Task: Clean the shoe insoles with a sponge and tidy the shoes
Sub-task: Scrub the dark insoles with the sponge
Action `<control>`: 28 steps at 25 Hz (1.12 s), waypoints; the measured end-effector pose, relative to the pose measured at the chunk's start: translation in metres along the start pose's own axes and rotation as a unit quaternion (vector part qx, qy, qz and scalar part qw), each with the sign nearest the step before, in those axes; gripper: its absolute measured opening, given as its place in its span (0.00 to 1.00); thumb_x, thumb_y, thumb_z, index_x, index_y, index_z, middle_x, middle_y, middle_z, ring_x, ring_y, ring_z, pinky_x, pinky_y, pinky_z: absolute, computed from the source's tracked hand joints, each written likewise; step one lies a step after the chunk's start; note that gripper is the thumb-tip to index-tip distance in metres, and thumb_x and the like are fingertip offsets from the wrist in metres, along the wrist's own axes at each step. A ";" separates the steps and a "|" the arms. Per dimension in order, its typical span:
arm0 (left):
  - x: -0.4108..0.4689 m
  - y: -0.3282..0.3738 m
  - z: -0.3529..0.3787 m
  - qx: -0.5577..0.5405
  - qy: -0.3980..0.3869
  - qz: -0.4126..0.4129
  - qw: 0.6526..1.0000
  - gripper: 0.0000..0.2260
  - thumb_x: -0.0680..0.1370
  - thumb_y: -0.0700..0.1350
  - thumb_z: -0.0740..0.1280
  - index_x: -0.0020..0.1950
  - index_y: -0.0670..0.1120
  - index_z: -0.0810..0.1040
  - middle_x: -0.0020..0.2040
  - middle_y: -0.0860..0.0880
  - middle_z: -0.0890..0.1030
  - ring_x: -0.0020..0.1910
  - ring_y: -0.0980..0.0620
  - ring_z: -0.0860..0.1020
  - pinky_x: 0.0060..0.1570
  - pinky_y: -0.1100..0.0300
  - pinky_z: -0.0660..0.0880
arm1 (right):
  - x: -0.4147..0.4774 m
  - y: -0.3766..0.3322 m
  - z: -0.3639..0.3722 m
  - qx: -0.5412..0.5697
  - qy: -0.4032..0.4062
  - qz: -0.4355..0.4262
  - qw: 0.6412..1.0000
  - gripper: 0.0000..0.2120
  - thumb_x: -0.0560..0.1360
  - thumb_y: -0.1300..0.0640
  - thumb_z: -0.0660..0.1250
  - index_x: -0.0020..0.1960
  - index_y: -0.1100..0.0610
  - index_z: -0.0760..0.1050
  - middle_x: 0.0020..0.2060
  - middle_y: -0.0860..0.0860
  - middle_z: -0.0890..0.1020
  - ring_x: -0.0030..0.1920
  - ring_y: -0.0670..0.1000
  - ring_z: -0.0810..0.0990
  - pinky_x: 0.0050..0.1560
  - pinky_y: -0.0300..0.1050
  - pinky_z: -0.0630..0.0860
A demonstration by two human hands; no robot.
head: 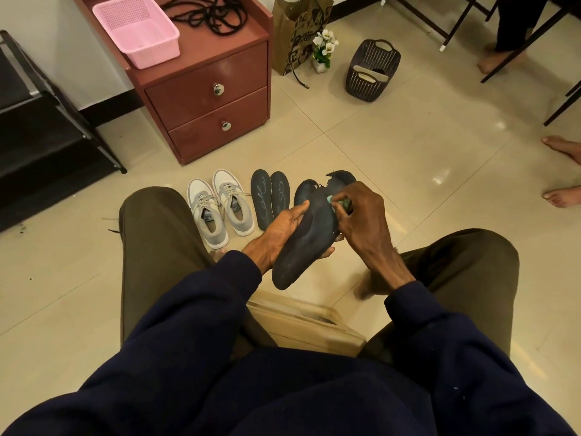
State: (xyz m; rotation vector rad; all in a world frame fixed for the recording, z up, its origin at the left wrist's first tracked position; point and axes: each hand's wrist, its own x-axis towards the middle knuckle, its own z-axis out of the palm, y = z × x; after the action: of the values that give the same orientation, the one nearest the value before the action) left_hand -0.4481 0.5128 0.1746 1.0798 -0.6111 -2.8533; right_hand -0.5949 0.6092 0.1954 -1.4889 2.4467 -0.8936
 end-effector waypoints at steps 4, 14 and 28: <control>0.000 0.002 0.001 -0.003 0.011 0.033 0.999 0.20 0.86 0.53 0.58 0.51 0.43 0.86 0.45 0.43 0.86 0.44 0.47 0.85 0.49 0.51 0.82 | -0.015 -0.029 0.011 0.067 -0.059 -0.070 0.994 0.05 0.75 0.62 0.75 0.51 0.59 0.84 0.48 0.52 0.83 0.47 0.46 0.81 0.50 0.36 0.78; -0.007 0.002 0.006 0.010 0.000 0.009 1.000 0.19 0.86 0.55 0.57 0.59 0.44 0.82 0.49 0.43 0.86 0.47 0.45 0.85 0.53 0.46 0.78 | -0.009 -0.018 0.002 0.039 -0.057 -0.010 0.998 0.08 0.76 0.61 0.74 0.55 0.60 0.83 0.50 0.54 0.83 0.47 0.47 0.80 0.47 0.29 0.76; -0.009 0.005 0.010 -0.010 0.039 0.077 0.996 0.17 0.86 0.55 0.59 0.60 0.44 0.81 0.55 0.43 0.86 0.51 0.46 0.85 0.53 0.50 0.82 | -0.012 -0.024 0.009 0.024 -0.113 -0.053 0.992 0.05 0.73 0.61 0.77 0.49 0.57 0.84 0.46 0.50 0.83 0.43 0.46 0.80 0.44 0.38 0.79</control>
State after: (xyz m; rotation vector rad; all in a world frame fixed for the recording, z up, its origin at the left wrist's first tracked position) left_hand -0.4480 0.5131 0.1894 1.0861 -0.6299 -2.6675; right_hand -0.5670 0.6073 0.1987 -1.6194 2.1896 -0.7479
